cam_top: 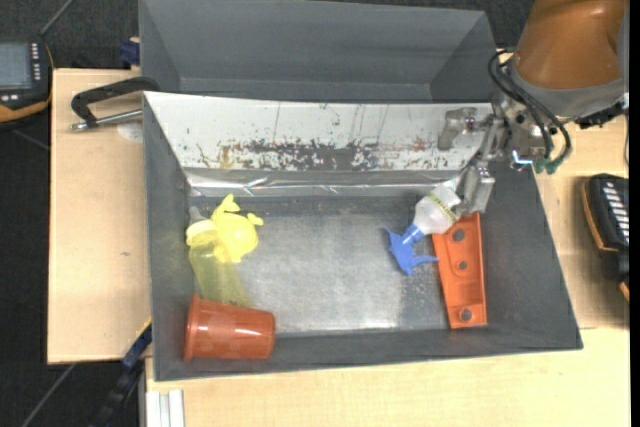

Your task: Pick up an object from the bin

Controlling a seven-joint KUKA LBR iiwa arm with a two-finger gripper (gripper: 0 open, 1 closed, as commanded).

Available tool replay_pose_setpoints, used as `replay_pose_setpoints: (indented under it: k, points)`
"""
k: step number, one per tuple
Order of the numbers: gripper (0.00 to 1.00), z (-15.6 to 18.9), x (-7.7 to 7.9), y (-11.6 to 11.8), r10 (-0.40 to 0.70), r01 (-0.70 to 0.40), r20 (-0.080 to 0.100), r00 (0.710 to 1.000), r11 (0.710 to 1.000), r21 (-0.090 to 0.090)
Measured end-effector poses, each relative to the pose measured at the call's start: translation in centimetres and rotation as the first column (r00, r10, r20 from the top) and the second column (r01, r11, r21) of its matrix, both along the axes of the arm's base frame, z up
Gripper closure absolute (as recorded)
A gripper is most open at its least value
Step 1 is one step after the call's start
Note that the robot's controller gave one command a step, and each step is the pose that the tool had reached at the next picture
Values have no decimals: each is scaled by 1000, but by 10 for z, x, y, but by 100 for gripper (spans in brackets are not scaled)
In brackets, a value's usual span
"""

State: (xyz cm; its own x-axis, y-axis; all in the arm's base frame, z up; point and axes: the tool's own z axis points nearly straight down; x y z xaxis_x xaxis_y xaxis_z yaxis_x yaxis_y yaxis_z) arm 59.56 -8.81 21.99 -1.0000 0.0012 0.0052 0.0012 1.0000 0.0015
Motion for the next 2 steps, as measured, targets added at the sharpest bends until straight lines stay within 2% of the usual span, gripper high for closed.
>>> replay_pose_setpoints:
  k: [1, 2]
  points:
    - [0, 5, 1, 0, 1, -1, 9, 1000, 1000, -1]
    - [0, -44, 0, 18, -34, 34, 12, 999, 999, -1]
